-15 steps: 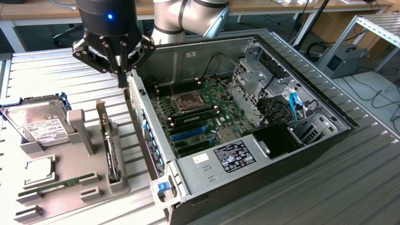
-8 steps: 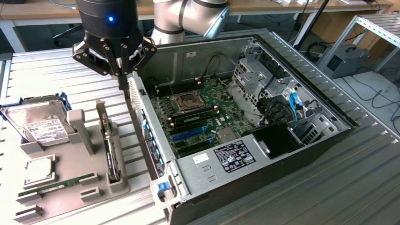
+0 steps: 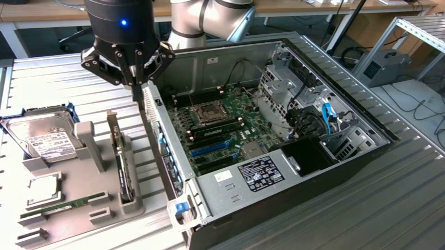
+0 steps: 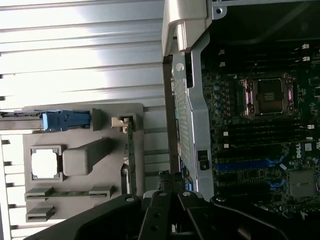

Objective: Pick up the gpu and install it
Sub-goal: 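Reach for the gpu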

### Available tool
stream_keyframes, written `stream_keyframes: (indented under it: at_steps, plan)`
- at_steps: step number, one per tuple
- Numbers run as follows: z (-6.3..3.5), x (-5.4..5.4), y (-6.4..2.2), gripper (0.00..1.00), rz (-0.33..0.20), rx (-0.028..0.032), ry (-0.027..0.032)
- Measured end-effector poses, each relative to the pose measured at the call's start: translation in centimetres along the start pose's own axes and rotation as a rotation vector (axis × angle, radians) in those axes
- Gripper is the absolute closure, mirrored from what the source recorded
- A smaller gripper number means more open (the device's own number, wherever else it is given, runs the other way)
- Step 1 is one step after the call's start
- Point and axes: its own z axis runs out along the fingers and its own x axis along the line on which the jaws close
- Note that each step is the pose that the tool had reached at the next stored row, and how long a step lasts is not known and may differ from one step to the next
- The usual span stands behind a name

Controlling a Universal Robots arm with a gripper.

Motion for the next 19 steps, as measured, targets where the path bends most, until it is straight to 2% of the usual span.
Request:
stream_keyframes:
  at_steps: [19]
  plan:
    - [0.0, -0.07, -0.93, 0.89, 0.0, 0.0, -0.0001]
